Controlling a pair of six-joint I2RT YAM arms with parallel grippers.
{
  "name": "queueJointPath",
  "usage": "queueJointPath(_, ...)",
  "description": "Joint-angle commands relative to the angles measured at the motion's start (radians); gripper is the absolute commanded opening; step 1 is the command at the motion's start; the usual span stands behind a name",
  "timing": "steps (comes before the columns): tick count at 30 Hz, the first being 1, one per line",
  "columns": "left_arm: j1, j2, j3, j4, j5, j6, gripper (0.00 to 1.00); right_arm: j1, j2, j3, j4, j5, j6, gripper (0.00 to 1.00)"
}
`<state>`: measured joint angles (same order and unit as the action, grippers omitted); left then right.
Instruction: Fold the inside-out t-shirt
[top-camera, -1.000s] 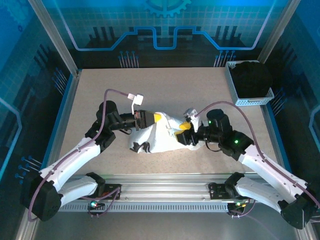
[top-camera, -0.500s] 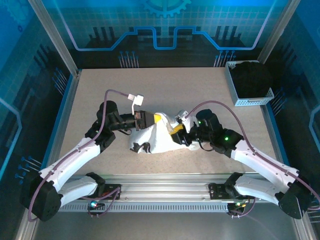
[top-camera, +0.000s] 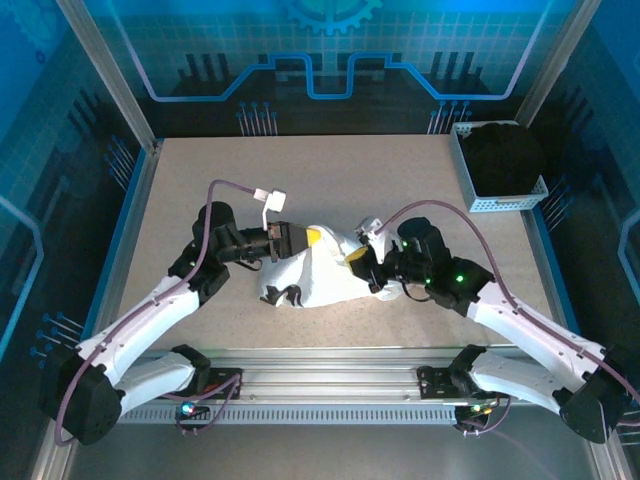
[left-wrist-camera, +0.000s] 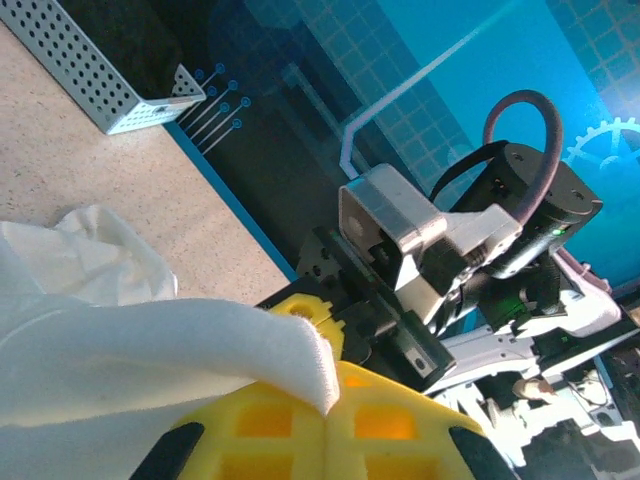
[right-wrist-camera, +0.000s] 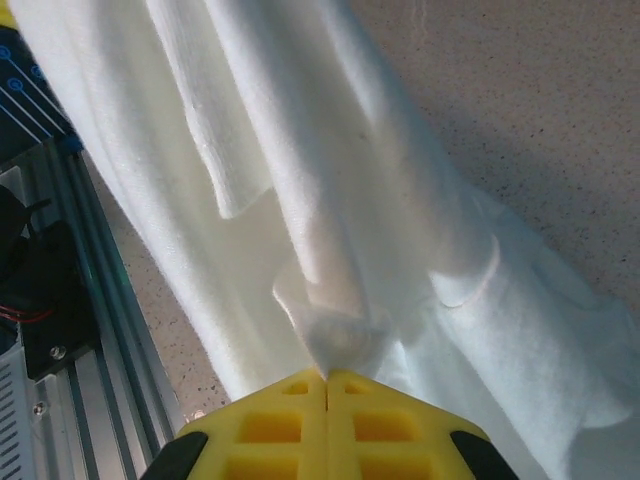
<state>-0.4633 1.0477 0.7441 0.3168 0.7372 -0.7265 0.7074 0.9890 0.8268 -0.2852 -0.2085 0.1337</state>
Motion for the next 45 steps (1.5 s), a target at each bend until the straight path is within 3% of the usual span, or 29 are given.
queueJointPath(1, 0.032, -0.042, -0.017, -0.038, -0.063, 0.039, 0.00, -0.054, -0.077, 0.047, -0.025, -0.005, 0.011, 0.00)
queueJointPath(7, 0.107, -0.063, -0.091, 0.029, -0.063, -0.025, 0.00, -0.192, -0.173, -0.007, 0.088, -0.150, 0.126, 0.00)
queueJointPath(12, 0.109, -0.047, -0.098, -0.021, -0.056, 0.030, 0.00, -0.209, -0.169, -0.032, 0.135, -0.186, 0.151, 0.00)
queueJointPath(18, 0.102, -0.035, -0.099, -0.175, -0.179, 0.143, 0.05, -0.206, -0.119, -0.011, 0.199, -0.269, 0.174, 0.00)
queueJointPath(22, 0.051, -0.029, -0.042, -0.382, -0.383, 0.248, 0.24, -0.175, -0.067, 0.014, 0.226, -0.279, 0.188, 0.00)
queueJointPath(27, -0.103, -0.066, 0.050, -0.632, -0.793, 0.381, 0.50, -0.146, -0.010, 0.043, 0.230, -0.262, 0.210, 0.00)
queueJointPath(30, -0.170, -0.089, 0.070, -0.689, -0.914, 0.415, 0.58, -0.134, 0.015, 0.048, 0.222, -0.262, 0.204, 0.00)
queueJointPath(34, -0.237, -0.103, 0.074, -0.684, -0.904, 0.447, 0.56, -0.134, 0.023, 0.048, 0.206, -0.249, 0.195, 0.00)
queueJointPath(40, -0.312, -0.071, 0.097, -0.677, -0.810, 0.444, 0.37, -0.134, 0.027, 0.081, 0.182, -0.237, 0.178, 0.00)
queueJointPath(45, -0.314, -0.013, 0.113, -0.644, -0.754, 0.386, 0.41, -0.133, 0.036, 0.080, 0.187, -0.244, 0.177, 0.00)
